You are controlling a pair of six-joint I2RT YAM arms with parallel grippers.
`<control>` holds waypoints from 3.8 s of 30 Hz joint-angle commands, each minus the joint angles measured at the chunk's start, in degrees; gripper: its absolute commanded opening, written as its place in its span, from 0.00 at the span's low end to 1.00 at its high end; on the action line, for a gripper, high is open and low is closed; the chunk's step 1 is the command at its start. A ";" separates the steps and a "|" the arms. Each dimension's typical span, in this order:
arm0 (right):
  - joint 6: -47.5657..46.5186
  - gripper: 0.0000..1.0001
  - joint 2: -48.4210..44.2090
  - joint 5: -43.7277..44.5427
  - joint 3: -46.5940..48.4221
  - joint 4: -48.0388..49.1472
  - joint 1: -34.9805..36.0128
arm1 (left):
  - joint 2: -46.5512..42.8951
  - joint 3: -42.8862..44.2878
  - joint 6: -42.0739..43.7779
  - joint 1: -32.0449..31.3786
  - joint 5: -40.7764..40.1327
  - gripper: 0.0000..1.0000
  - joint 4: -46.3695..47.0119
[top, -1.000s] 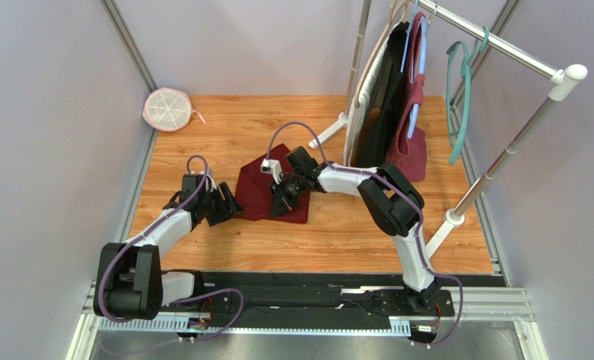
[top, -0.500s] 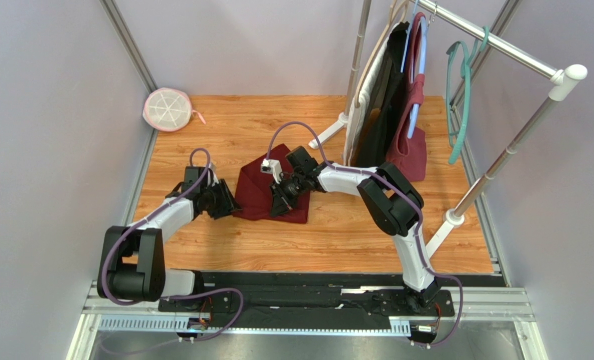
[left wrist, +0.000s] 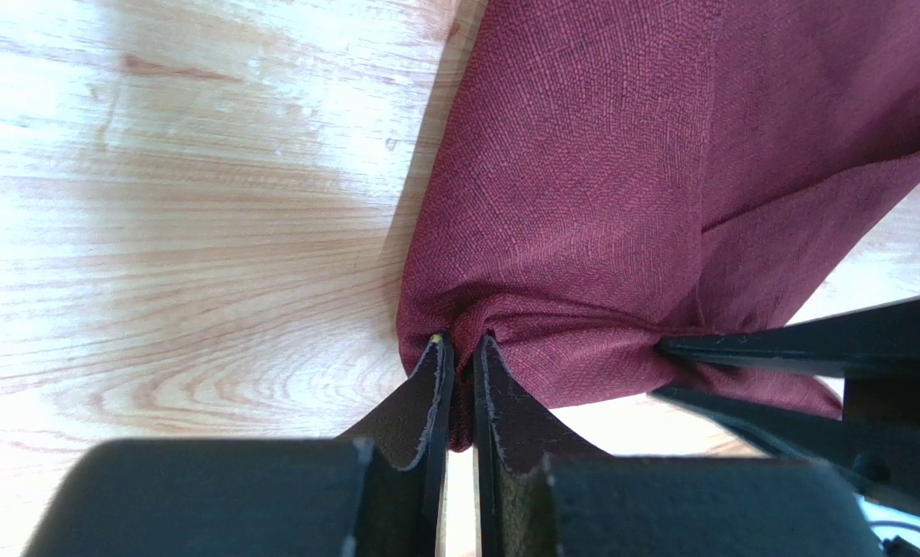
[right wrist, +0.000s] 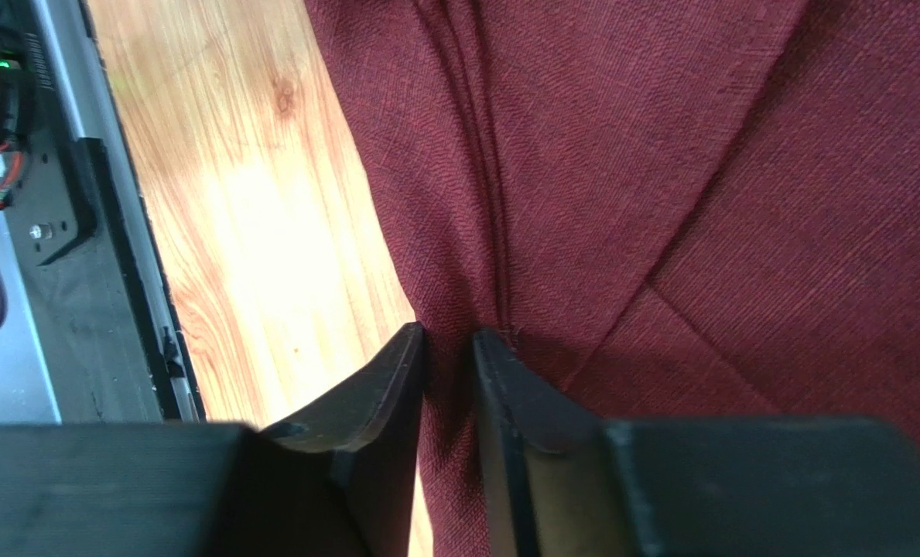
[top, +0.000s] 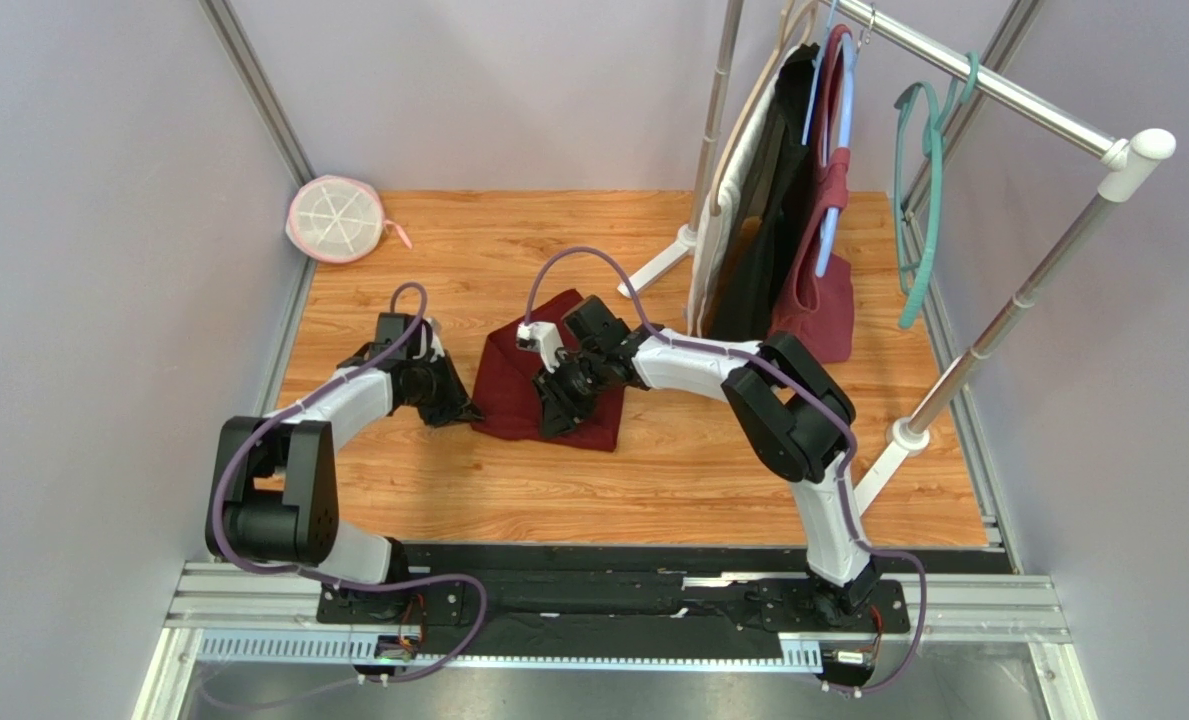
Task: Fold the napkin, place the utensils inside, and roll it up
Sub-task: Roll the napkin with the utensil
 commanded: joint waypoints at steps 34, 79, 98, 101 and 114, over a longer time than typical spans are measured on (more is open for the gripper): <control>-23.58 0.47 -2.10 56.19 -15.25 28.49 21.45 | 5.31 7.02 2.92 0.23 2.20 0.00 -4.91; 12.80 0.00 16.88 -14.12 9.09 -14.23 -2.36 | -23.08 -12.41 1.43 -7.15 -3.08 0.69 18.64; 16.58 0.00 22.34 -18.26 11.65 -14.32 -6.76 | -9.64 -8.90 -5.52 -8.56 -7.55 0.66 17.34; 16.58 0.00 22.16 -17.90 11.65 -14.32 -6.85 | -6.48 -6.00 -4.38 -8.56 -8.00 0.61 12.51; 17.11 0.00 21.72 -17.64 12.44 -13.88 -6.94 | -3.31 -1.96 -4.81 -8.64 -6.85 0.45 7.05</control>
